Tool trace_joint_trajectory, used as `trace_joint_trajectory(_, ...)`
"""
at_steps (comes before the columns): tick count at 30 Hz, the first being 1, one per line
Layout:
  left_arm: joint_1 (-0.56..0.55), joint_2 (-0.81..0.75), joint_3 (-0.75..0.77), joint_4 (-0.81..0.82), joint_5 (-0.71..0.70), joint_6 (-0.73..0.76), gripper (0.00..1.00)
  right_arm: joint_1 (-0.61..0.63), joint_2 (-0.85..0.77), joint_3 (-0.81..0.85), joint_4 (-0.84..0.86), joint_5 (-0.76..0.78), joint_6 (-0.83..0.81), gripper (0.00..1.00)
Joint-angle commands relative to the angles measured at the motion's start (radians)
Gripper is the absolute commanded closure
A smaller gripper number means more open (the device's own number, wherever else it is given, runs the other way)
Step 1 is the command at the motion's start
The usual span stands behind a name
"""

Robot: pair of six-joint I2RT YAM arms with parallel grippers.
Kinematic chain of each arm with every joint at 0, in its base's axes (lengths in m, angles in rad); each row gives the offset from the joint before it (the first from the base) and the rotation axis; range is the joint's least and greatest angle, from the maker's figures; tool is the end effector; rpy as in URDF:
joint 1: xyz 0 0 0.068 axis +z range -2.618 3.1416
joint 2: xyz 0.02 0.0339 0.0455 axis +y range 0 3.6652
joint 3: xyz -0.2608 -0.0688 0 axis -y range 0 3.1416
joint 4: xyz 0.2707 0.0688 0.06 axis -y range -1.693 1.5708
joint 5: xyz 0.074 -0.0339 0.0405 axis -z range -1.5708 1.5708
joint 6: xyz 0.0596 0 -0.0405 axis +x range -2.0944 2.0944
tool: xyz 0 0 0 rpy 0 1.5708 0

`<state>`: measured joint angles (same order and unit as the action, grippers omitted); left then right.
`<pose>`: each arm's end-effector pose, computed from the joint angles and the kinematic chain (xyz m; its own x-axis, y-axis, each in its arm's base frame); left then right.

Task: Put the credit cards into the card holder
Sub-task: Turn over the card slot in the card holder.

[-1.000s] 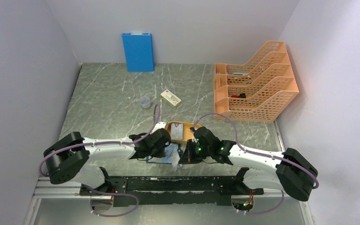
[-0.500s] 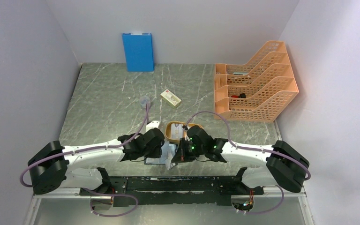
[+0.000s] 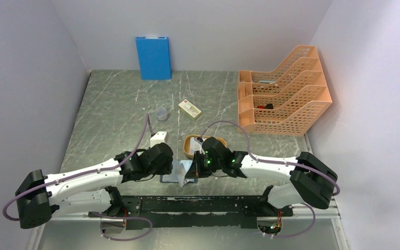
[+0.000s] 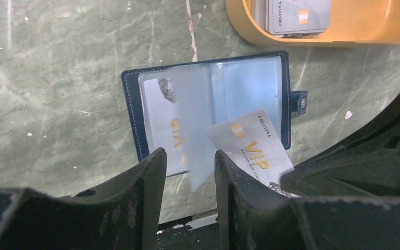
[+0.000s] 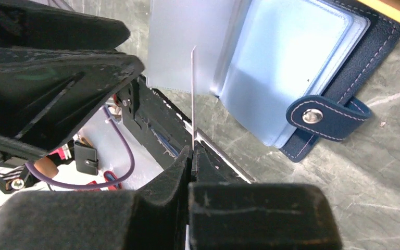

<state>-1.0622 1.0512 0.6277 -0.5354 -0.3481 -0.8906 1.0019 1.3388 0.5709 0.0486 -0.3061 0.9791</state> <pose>0.1330 -0.1968 0.1769 -0.8148 -0.0393 -0.5784 0.1465 0.9514 -0.2710 0.1437 0.2581 0.1362 -0.9661 -0.0418 -0.2548 -0.2216 0.6407 0.7351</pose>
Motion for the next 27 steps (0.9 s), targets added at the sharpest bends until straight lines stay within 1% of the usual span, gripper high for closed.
trace_joint_trajectory(1, -0.004, -0.043, 0.029, -0.067, -0.067, -0.022, 0.55, 0.012, 0.036, 0.030, 0.030, 0.011, -0.013, 1.00)
trace_joint_trajectory(8, -0.004, -0.089, 0.015, -0.108, -0.110, -0.046, 0.55, 0.024, 0.105, 0.074, 0.034, 0.015, -0.028, 1.00)
trace_joint_trajectory(10, -0.004, -0.101, 0.004, -0.115, -0.130, -0.057, 0.56, 0.026, 0.078, 0.080, -0.001, 0.070, -0.032, 1.00)
trace_joint_trajectory(14, -0.004, -0.114, -0.026, -0.128, -0.184, -0.098, 0.57, 0.019, -0.030, 0.040, -0.022, 0.180, -0.007, 1.00)
trace_joint_trajectory(17, -0.001, -0.117, -0.061, -0.117, -0.197, -0.144, 0.57, 0.013, -0.037, 0.017, -0.009, 0.188, 0.021, 1.00)
trace_joint_trajectory(21, 0.022, -0.104, -0.100, -0.090, -0.176, -0.172, 0.58, 0.012, 0.006, -0.014, 0.059, 0.165, 0.071, 1.00)
trace_joint_trajectory(27, 0.071, -0.074, -0.148, -0.042, -0.103, -0.171, 0.60, 0.013, 0.039, -0.051, 0.129, 0.181, 0.128, 1.00)
